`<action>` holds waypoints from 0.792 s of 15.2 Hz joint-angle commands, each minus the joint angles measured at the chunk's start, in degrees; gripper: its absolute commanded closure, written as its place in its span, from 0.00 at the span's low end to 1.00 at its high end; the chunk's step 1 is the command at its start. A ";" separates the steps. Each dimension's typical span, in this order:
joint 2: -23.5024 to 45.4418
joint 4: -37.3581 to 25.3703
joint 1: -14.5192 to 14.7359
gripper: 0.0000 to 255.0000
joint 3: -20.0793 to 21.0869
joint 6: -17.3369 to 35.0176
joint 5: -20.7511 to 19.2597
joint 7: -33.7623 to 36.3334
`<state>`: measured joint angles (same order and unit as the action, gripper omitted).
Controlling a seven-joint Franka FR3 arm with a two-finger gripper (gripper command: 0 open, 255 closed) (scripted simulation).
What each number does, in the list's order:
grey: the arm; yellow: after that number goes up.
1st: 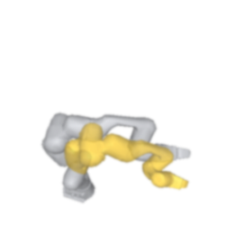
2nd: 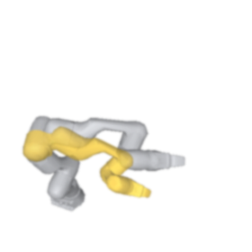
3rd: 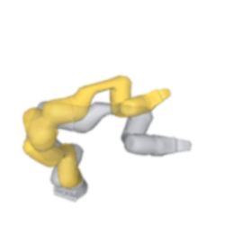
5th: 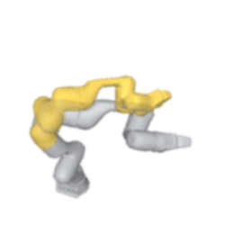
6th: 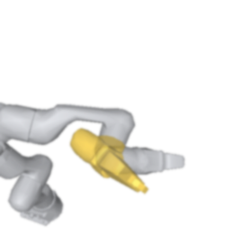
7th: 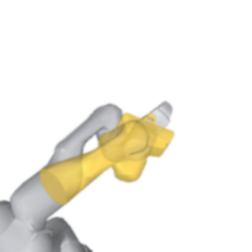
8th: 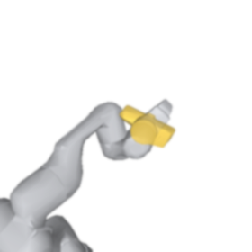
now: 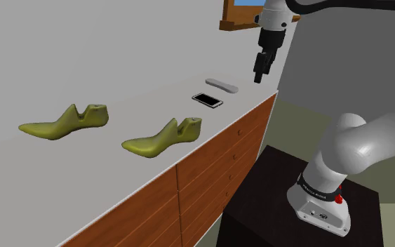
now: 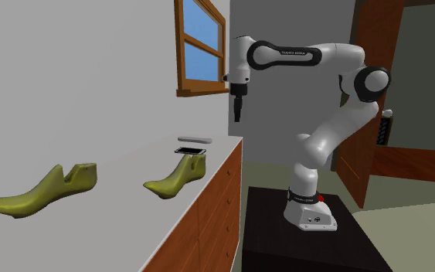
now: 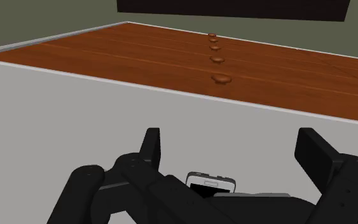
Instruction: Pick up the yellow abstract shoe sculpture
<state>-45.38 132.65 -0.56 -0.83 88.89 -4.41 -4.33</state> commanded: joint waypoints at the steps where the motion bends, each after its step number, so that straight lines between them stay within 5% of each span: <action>1: 0.00 0.00 0.00 0.00 0.00 0.00 0.00 0.00; 12: 24.08 -19.43 6.42 0.00 10.70 -5.54 0.72 0.41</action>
<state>-23.28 114.87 5.35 9.00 84.02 -3.54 -3.81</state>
